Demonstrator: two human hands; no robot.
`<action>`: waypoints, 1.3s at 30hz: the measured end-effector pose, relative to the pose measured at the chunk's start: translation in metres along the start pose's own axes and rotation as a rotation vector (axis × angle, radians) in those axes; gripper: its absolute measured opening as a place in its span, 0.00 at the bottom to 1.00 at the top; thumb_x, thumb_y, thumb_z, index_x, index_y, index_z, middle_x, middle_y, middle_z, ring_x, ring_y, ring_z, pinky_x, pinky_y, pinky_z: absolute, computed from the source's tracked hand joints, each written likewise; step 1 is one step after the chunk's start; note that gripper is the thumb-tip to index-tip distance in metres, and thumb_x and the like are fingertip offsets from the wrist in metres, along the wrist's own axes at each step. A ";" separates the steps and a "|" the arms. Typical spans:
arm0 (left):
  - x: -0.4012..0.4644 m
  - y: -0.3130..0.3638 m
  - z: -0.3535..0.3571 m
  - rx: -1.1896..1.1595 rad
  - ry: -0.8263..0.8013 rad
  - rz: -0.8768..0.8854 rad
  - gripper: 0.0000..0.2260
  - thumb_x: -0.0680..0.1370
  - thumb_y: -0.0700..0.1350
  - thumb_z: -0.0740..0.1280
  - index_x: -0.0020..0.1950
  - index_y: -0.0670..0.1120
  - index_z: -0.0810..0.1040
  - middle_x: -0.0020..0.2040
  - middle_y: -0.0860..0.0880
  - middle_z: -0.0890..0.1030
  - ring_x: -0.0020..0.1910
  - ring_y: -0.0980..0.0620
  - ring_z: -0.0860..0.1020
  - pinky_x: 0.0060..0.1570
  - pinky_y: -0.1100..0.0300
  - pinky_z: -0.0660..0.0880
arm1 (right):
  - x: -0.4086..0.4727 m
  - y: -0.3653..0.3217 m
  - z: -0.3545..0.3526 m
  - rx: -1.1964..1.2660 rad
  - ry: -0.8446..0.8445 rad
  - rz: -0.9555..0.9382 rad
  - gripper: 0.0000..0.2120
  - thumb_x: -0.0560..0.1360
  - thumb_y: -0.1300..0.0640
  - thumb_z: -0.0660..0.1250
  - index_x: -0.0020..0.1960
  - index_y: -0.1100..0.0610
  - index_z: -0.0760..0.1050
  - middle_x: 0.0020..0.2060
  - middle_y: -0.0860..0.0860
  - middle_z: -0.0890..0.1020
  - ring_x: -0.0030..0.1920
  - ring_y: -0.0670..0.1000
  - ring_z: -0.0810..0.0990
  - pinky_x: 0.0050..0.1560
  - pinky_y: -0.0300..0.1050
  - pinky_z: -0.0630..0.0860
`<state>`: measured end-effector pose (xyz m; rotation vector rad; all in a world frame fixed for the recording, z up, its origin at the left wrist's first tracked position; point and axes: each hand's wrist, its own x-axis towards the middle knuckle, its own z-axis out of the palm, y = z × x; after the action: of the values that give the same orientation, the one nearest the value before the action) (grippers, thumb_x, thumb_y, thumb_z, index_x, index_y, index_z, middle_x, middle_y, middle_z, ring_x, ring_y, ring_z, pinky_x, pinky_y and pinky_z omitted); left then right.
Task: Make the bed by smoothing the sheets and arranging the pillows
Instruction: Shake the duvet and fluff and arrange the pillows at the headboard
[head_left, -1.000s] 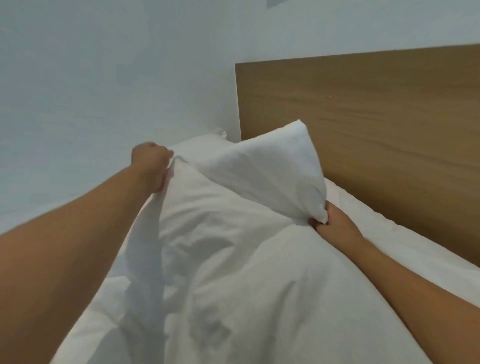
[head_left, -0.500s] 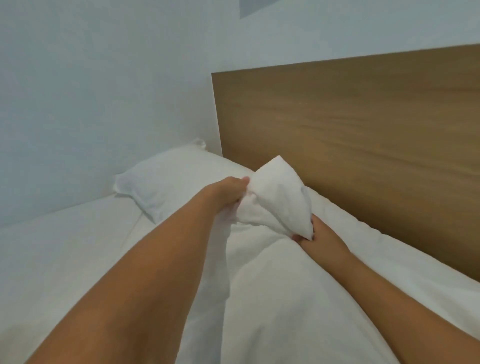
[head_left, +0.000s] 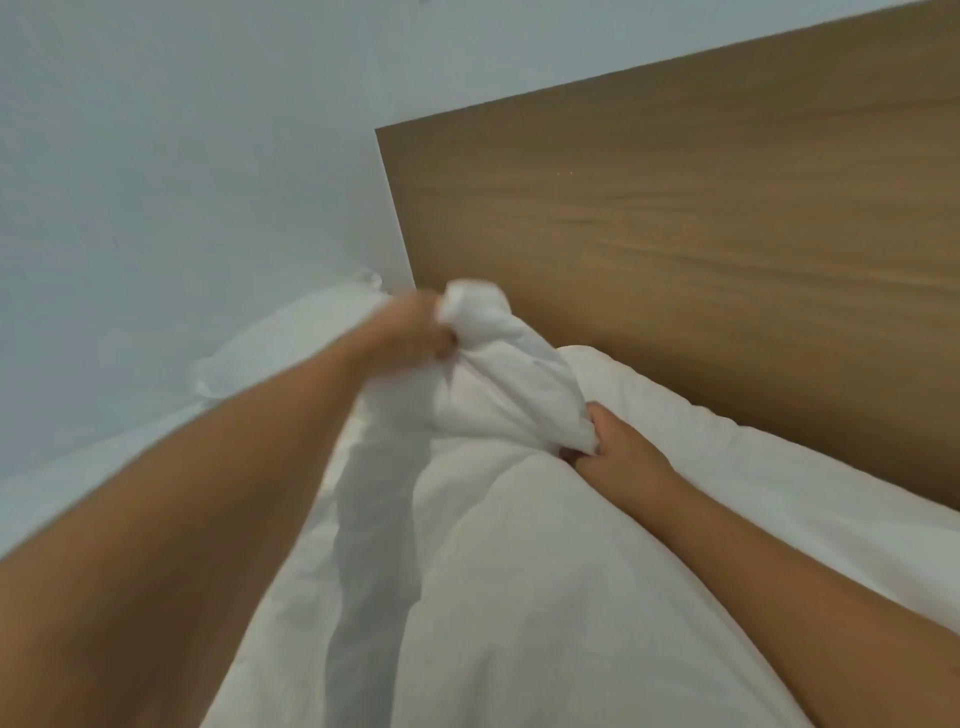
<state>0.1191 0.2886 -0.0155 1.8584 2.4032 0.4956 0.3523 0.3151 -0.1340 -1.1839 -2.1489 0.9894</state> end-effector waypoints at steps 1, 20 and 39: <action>0.005 -0.006 -0.014 -0.098 0.261 -0.028 0.04 0.73 0.45 0.68 0.40 0.48 0.73 0.34 0.51 0.74 0.34 0.50 0.72 0.32 0.58 0.67 | 0.000 -0.001 -0.002 0.030 0.005 0.004 0.08 0.74 0.50 0.64 0.52 0.46 0.69 0.44 0.44 0.79 0.44 0.49 0.78 0.49 0.51 0.76; 0.053 0.011 -0.103 -0.061 0.888 -0.133 0.18 0.79 0.53 0.61 0.61 0.41 0.70 0.59 0.38 0.77 0.58 0.37 0.75 0.52 0.48 0.70 | 0.096 -0.143 -0.165 -0.833 0.583 -0.401 0.11 0.78 0.51 0.60 0.57 0.52 0.76 0.51 0.60 0.82 0.52 0.64 0.81 0.47 0.53 0.73; -0.097 -0.062 0.055 -0.495 -0.253 -0.177 0.08 0.81 0.46 0.56 0.46 0.45 0.71 0.38 0.52 0.75 0.40 0.50 0.75 0.42 0.56 0.69 | 0.136 -0.194 0.057 -0.767 -0.222 -0.639 0.16 0.81 0.47 0.57 0.67 0.45 0.71 0.59 0.49 0.80 0.60 0.54 0.77 0.58 0.47 0.71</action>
<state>0.1011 0.1946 -0.0997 1.3941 2.0200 0.7116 0.1457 0.3421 -0.0069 -0.5653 -2.9228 -0.0057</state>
